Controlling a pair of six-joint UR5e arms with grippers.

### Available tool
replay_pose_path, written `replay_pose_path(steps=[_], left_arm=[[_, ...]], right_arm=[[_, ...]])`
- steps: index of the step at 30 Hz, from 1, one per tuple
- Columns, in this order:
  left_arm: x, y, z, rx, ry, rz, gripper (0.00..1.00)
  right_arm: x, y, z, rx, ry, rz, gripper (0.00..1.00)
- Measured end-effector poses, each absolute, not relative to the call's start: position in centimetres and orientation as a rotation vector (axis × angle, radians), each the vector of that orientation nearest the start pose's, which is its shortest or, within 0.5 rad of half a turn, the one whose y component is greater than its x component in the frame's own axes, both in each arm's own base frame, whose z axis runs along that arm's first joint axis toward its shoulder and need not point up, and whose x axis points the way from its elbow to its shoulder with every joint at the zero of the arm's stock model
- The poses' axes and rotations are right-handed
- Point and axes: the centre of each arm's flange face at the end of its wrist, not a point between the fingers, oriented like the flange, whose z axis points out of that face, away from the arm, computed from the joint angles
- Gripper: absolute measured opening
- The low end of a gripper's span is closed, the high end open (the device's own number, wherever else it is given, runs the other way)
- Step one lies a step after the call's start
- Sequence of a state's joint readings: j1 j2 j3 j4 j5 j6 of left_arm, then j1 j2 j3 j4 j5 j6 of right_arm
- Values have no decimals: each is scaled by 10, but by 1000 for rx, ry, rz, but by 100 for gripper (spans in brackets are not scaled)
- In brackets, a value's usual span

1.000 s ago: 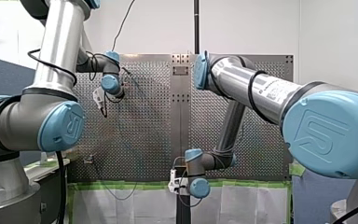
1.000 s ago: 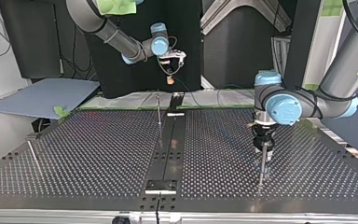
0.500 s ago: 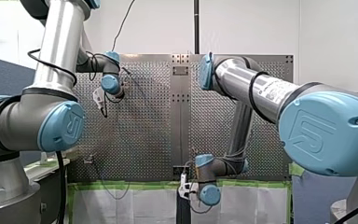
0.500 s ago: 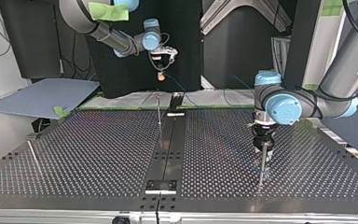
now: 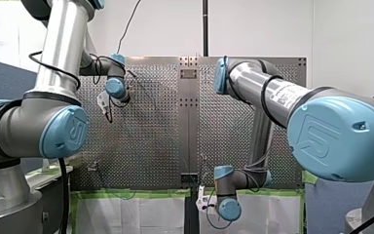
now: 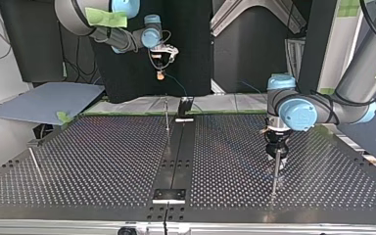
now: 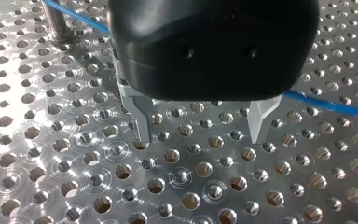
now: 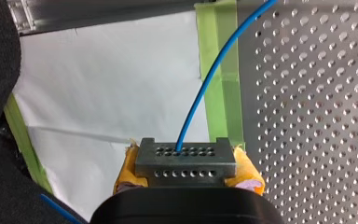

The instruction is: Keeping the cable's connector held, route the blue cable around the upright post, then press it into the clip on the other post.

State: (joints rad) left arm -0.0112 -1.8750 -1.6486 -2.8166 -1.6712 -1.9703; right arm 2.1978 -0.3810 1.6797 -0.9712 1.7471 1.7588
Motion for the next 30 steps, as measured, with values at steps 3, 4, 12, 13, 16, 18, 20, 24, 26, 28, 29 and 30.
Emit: replay_pose_path(steps=[3,4,12,13,16,18,20,24,26,28,29,30], left_arm=[[583,-130,317,-392,1585,-235,99],[583,-130,317,-392,1585,-235,99],[583,-129,317,-393,1585,-235,99],[583,-129,317,-393,1585,-235,99],[583,-129,317,-394,1584,-236,99],[583,-129,317,-396,1584,-236,99],[583,-128,317,-398,1584,-236,99],[583,-128,317,-400,1583,-237,99],[583,-128,317,-401,1583,-238,99],[583,-128,317,-401,1584,-238,99],[583,-128,316,-401,1584,-238,99],[583,-128,316,-401,1585,-238,99]], right_arm=[[415,-382,-185,1753,-1284,1370,0],[413,-380,-186,1751,-1285,1370,0],[402,-371,-177,1722,-1276,1394,0],[402,-370,-173,1717,-1273,1400,0],[399,-369,-163,1706,-1270,1407,0],[397,-368,-156,1695,-1270,1410,0],[395,-368,-149,1686,-1270,1412,0],[387,-365,-134,1673,-1274,1410,0],[384,-364,-128,1669,-1276,1407,0],[380,-363,-121,1664,-1279,1405,0],[378,-363,-118,1661,-1280,1405,0],[377,-364,-114,1656,-1280,1406,0]])
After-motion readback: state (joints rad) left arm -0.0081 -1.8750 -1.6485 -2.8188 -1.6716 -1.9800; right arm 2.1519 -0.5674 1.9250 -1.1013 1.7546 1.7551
